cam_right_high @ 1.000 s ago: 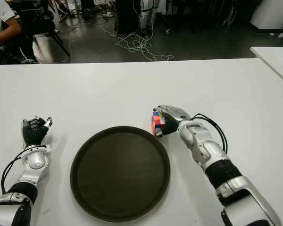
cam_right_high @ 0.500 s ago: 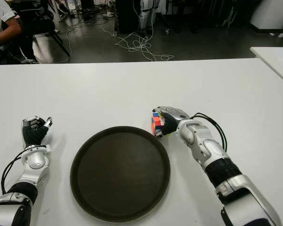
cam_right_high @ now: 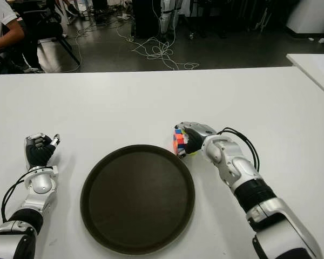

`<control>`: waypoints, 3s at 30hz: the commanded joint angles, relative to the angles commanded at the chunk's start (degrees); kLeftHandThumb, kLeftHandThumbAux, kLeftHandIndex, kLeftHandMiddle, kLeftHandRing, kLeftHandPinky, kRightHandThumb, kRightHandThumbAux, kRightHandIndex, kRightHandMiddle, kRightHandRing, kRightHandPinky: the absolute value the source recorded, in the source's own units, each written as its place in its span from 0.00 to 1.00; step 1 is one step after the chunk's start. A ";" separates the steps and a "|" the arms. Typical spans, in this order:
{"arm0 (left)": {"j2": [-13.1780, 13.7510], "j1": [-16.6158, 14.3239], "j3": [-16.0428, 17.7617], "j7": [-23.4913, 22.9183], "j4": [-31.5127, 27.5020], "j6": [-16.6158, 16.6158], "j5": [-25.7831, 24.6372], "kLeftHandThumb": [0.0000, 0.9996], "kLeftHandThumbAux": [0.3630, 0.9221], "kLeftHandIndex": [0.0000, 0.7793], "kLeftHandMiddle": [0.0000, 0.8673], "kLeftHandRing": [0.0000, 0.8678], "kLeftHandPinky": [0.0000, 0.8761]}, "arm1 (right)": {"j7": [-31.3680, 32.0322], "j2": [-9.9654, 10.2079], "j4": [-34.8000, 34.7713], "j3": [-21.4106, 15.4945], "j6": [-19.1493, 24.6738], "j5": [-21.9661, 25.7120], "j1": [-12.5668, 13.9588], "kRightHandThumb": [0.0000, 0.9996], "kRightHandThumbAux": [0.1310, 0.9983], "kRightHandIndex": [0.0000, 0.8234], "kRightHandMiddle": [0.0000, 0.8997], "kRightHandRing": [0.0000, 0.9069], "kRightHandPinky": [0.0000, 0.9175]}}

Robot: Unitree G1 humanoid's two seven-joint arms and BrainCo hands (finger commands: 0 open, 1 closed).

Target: Pick up the Rubik's Cube and put it in the plate

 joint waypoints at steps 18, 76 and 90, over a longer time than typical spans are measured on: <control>0.02 -0.08 -0.05 0.51 0.20 -0.21 0.21 0.37 0.71 0.90 0.98 0.99 0.98 | -1.71 -0.66 1.05 0.41 -1.88 -0.15 -0.80 0.02 0.64 0.00 0.00 0.00 0.10; -0.02 -0.02 0.15 1.27 0.52 -1.02 0.22 0.39 0.70 0.91 0.98 0.99 0.99 | -21.98 3.73 -2.21 -2.91 3.71 -0.82 2.79 0.70 0.68 0.53 0.84 0.84 0.82; -0.22 -0.05 0.38 1.14 0.41 -1.10 -0.16 0.39 0.71 0.87 0.96 0.98 0.97 | -24.65 4.39 -2.75 -4.29 3.57 -0.02 3.47 0.70 0.68 0.53 0.85 0.84 0.83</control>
